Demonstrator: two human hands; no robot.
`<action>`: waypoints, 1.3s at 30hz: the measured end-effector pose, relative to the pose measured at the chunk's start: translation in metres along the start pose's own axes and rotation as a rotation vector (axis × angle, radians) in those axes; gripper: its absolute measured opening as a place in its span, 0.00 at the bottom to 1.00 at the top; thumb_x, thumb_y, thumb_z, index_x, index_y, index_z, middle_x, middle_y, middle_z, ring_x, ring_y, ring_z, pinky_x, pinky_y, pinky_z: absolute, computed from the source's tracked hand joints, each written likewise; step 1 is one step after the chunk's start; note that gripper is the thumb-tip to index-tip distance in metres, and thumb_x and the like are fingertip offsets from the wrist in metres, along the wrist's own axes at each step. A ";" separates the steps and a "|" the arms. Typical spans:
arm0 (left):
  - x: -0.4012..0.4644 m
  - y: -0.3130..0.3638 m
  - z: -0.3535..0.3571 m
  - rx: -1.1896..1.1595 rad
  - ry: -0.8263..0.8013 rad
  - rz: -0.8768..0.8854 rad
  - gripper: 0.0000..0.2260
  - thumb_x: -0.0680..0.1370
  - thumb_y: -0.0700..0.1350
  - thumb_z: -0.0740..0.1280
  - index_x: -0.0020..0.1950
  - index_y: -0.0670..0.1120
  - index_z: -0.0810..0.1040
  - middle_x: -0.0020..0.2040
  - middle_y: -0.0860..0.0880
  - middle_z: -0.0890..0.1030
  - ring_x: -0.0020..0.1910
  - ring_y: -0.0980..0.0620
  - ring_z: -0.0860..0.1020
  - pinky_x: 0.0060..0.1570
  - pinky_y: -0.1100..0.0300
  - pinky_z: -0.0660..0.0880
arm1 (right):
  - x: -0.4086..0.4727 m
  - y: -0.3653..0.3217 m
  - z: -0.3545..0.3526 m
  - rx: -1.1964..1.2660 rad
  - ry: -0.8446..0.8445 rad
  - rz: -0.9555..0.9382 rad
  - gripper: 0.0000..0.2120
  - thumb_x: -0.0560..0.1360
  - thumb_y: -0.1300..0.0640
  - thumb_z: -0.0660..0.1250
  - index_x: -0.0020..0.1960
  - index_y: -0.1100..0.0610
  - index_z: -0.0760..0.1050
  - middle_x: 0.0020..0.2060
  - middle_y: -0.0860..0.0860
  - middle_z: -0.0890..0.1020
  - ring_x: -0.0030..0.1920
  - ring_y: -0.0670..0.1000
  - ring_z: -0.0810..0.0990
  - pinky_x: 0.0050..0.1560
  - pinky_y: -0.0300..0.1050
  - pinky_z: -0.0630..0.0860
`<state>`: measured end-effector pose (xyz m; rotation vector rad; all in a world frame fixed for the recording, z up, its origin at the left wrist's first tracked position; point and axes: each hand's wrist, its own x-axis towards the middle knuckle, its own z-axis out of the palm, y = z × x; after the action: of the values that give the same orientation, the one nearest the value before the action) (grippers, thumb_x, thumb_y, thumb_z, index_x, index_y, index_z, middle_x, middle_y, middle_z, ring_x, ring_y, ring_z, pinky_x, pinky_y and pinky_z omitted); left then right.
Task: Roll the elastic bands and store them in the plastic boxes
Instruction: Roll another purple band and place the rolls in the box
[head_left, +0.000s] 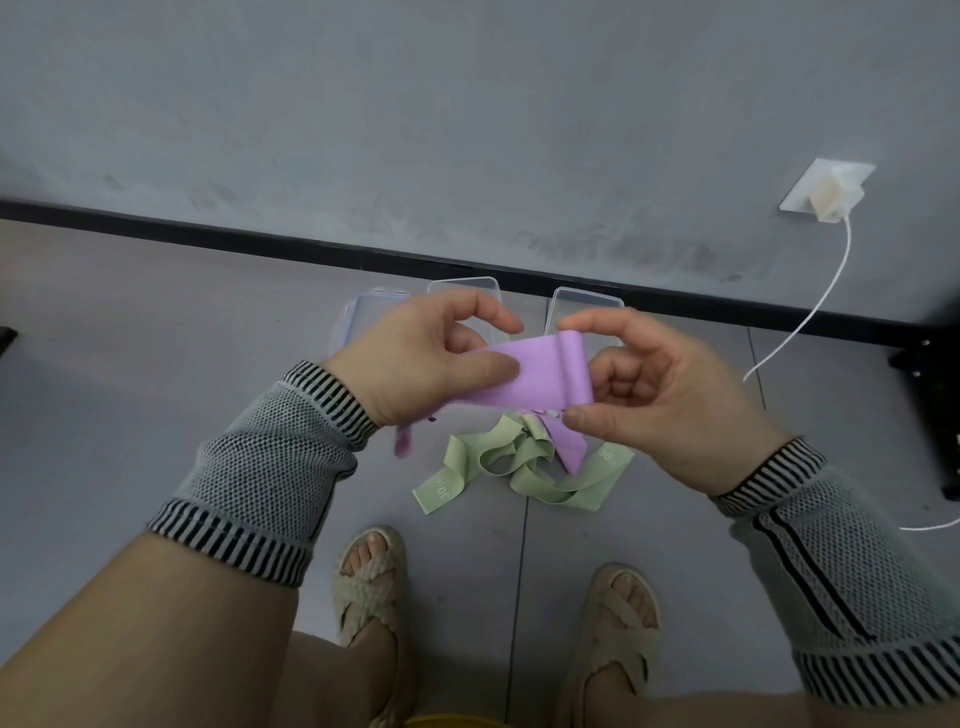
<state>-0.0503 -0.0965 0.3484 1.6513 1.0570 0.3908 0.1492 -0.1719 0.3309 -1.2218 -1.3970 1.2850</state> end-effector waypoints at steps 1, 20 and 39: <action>0.000 0.001 0.001 -0.005 0.009 0.002 0.09 0.74 0.43 0.69 0.53 0.52 0.76 0.28 0.54 0.76 0.17 0.54 0.66 0.17 0.58 0.71 | 0.001 0.001 0.000 -0.016 0.002 -0.004 0.27 0.63 0.67 0.74 0.56 0.47 0.74 0.31 0.50 0.80 0.34 0.48 0.78 0.39 0.38 0.77; 0.012 0.009 0.040 -0.119 0.394 -0.010 0.17 0.67 0.46 0.76 0.52 0.51 0.75 0.39 0.51 0.83 0.34 0.58 0.80 0.34 0.65 0.77 | 0.015 0.010 0.030 -0.768 0.312 -0.126 0.18 0.68 0.60 0.72 0.56 0.49 0.74 0.26 0.42 0.72 0.32 0.42 0.74 0.37 0.33 0.70; 0.008 0.011 0.021 -0.462 0.140 -0.048 0.12 0.74 0.36 0.68 0.56 0.42 0.75 0.23 0.53 0.77 0.20 0.61 0.72 0.21 0.72 0.67 | 0.011 0.004 0.019 -0.083 0.107 -0.067 0.30 0.67 0.70 0.73 0.60 0.44 0.71 0.33 0.50 0.81 0.36 0.48 0.79 0.43 0.39 0.78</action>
<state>-0.0263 -0.1026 0.3490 1.1980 1.0152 0.6730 0.1287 -0.1642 0.3249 -1.2693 -1.4138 1.1099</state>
